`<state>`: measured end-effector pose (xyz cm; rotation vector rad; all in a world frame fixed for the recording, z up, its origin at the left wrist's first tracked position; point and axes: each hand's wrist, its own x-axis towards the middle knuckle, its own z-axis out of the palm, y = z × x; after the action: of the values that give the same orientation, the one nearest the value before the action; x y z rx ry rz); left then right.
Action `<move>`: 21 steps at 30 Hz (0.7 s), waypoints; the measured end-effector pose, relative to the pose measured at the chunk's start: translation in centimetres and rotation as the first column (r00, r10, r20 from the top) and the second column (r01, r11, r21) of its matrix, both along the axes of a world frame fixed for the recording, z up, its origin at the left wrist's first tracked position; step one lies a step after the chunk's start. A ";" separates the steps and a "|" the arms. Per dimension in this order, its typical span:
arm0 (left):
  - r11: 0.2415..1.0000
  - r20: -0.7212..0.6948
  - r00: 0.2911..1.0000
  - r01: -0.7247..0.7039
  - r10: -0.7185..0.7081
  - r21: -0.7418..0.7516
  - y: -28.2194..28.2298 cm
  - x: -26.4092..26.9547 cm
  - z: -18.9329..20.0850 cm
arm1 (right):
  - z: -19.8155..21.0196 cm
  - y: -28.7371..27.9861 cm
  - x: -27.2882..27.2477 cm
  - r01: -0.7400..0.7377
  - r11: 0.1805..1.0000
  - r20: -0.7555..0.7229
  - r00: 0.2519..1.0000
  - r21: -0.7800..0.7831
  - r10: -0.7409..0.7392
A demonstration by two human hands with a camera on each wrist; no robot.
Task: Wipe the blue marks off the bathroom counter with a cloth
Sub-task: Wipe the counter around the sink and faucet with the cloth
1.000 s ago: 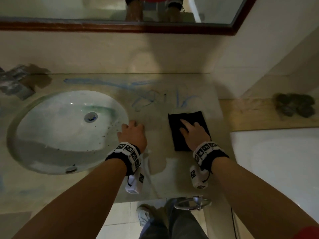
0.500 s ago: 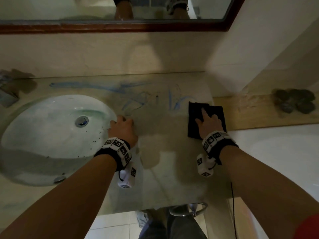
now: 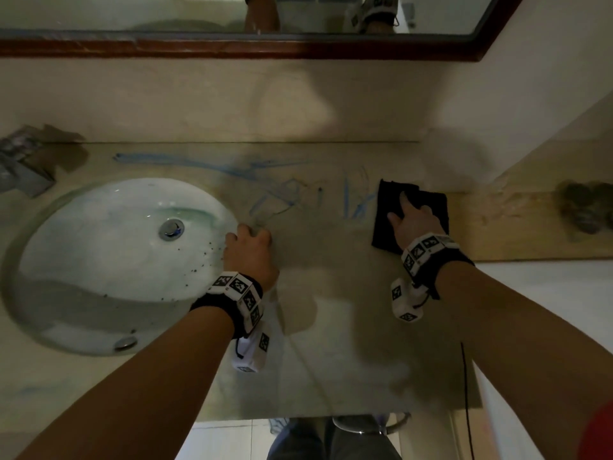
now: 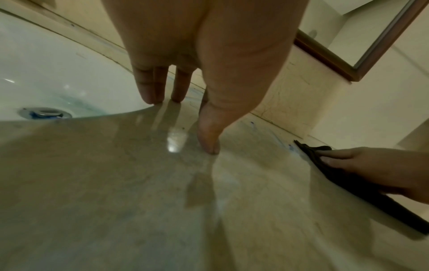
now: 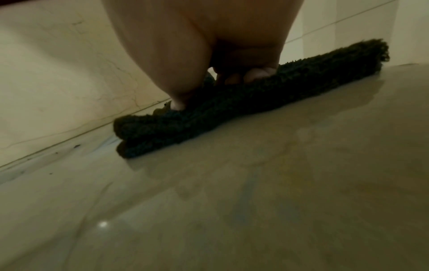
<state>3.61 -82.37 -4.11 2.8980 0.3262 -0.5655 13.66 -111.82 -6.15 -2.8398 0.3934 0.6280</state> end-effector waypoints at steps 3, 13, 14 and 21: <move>1.000 0.007 1.000 0.012 -0.012 0.005 0.1 0.1 0.0 | 0.0 1.6 0.5 -0.061 0.998 -0.008 0.998 0.010 0.061; 1.000 0.031 0.999 0.010 -0.009 -0.007 0.2 -0.1 -0.2 | -0.3 11.9 -0.7 -0.360 0.933 0.039 0.932 -0.017 0.361; 1.000 0.032 0.999 0.012 -0.012 -0.007 0.2 -0.2 -0.2 | -0.3 12.9 -0.8 -0.387 0.922 0.039 0.921 -0.014 0.388; 1.000 0.071 0.997 -0.010 0.011 -0.018 0.1 -0.3 -0.1 | -0.4 19.7 -2.5 -0.577 0.816 0.061 0.816 0.019 0.575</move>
<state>3.26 -82.23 -4.19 2.8897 0.3251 -0.4604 11.18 -92.16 -6.52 -2.9175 -0.5182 0.6411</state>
